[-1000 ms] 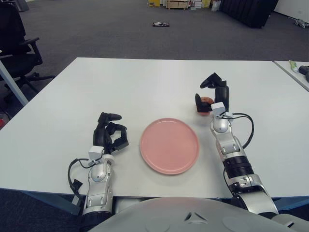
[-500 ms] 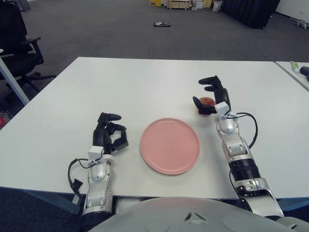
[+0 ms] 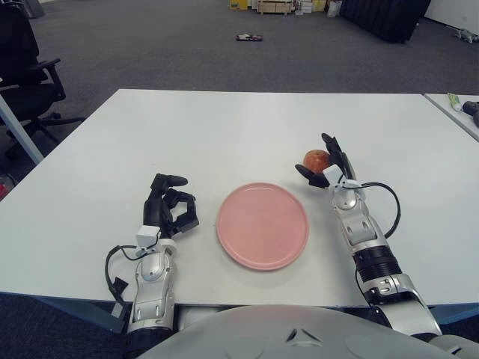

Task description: Put the apple into the plate.

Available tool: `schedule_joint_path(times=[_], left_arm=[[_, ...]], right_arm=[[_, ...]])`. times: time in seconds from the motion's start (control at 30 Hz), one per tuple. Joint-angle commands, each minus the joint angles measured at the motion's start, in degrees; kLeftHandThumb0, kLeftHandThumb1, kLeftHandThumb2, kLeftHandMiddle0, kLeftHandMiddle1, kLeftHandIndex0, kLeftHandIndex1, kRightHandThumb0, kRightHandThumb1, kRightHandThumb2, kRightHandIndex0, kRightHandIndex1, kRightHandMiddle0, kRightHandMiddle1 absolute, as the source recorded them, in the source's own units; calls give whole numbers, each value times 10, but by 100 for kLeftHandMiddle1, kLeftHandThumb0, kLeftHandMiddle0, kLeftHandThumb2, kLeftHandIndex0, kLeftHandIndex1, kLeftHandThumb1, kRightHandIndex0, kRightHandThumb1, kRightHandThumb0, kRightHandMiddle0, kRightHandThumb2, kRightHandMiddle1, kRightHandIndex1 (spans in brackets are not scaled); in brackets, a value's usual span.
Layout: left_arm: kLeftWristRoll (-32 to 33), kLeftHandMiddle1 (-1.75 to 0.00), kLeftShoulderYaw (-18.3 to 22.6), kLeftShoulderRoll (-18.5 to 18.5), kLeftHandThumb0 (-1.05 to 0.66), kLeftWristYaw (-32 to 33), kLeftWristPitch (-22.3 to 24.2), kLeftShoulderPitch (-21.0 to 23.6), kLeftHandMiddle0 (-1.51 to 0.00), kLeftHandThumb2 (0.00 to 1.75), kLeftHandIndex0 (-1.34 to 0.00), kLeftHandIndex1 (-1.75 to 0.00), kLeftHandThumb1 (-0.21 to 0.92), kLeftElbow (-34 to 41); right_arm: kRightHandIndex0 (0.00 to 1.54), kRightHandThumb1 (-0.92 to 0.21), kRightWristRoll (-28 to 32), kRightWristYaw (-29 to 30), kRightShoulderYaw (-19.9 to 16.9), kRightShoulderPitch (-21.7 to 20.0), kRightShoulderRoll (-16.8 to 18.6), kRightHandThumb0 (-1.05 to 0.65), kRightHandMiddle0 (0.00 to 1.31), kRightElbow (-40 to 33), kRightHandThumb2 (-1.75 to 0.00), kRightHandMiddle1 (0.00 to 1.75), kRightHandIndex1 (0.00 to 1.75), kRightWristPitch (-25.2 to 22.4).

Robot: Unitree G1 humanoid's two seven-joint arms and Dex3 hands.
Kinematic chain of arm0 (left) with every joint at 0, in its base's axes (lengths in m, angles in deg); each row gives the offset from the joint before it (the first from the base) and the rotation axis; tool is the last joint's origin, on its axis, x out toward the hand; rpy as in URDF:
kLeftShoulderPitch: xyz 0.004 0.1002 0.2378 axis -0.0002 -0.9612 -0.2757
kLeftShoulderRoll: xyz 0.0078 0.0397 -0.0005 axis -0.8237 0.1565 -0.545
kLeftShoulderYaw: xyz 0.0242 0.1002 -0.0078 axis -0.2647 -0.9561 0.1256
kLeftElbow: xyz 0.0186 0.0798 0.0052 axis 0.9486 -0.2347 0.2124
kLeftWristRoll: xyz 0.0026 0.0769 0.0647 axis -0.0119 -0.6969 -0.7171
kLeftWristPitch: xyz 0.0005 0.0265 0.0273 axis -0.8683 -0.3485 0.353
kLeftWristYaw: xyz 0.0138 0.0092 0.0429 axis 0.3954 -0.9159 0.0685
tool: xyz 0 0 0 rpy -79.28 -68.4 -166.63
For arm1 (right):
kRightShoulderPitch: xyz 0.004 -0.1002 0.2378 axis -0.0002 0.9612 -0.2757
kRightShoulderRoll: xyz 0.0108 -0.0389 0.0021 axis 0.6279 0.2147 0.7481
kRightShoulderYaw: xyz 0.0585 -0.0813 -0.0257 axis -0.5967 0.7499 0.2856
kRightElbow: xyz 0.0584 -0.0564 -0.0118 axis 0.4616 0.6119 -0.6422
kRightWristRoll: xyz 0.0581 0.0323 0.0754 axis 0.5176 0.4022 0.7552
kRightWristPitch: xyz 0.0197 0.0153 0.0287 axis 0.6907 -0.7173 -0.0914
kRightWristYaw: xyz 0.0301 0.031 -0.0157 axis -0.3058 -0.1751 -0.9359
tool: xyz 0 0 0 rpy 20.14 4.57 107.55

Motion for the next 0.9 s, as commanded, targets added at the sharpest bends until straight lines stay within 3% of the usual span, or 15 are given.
schedule_joint_path(times=[0.0, 0.23, 0.37, 0.5, 0.6, 0.87], left_arm=[[-4, -168, 0, -1, -1, 4, 5, 0, -59, 130, -43, -175, 32, 6], [1, -169, 0, -1, -1, 1, 0, -1, -57, 131, -45, -175, 32, 5], [0, -169, 0, -2, -1, 0, 1, -2, -57, 131, -45, -175, 32, 6], [0, -169, 0, -3, -1, -1, 2, -1, -58, 131, -44, -175, 32, 4], [-1, -169, 0, -3, -1, 0, 1, -1, -58, 131, -44, -175, 32, 2], [2, -166, -2, 0, -1, -1, -7, 1, -59, 130, -45, -175, 32, 1]], right_arm=[[0, -72, -4, 2, 1, -12, -4, -104, 0, 22, -31, 0, 0, -8], [0, -67, -11, -1, 11, -23, -8, -95, 0, 65, -28, 0, 0, -20], [0, -63, -10, 17, 14, -41, -2, -90, 0, 122, -28, 0, 0, -1], [0, -48, -5, 32, 17, -66, -2, -85, 0, 196, -50, 0, 0, 34], [0, -44, -4, 38, 21, -82, -4, -85, 0, 239, -57, 0, 0, 57], [0, -50, -17, 67, 35, -139, -6, -90, 0, 339, -56, 0, 0, 82]])
